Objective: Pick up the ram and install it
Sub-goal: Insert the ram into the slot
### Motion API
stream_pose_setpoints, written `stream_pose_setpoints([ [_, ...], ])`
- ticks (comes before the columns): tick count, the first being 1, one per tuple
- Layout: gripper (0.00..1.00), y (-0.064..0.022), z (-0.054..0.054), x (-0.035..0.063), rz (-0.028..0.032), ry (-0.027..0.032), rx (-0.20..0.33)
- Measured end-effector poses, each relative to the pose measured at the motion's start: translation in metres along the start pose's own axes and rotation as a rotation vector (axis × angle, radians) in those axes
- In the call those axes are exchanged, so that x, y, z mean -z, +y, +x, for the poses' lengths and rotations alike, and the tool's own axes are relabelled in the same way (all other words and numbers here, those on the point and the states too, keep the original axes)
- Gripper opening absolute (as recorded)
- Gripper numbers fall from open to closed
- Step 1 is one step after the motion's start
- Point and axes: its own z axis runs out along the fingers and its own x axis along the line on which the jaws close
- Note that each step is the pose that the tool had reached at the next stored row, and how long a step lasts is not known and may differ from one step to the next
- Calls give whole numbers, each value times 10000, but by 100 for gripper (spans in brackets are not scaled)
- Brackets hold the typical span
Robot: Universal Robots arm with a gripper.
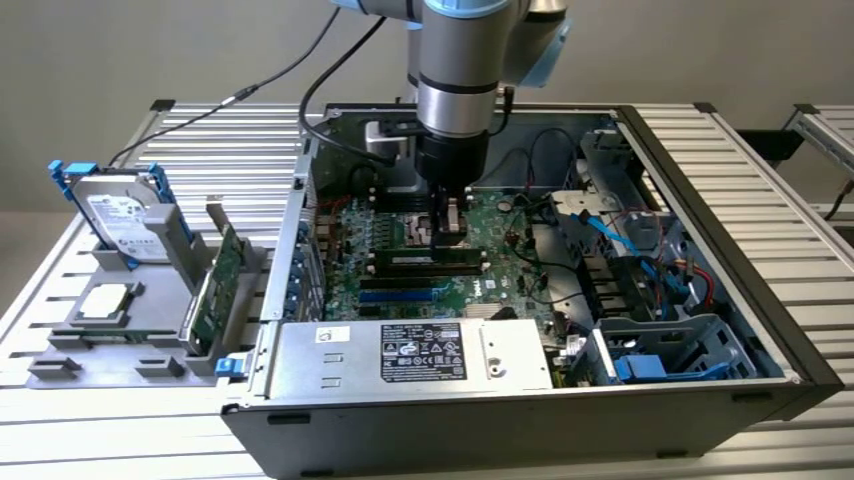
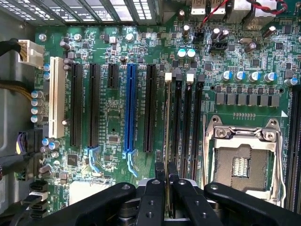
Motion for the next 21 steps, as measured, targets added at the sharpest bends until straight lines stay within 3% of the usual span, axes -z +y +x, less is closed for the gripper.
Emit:
stream_pose_setpoints([
  [15, 13, 14, -4, -30, 115, 4, -38],
  [21, 13, 16, -5, -38, 114, 2, -51],
])
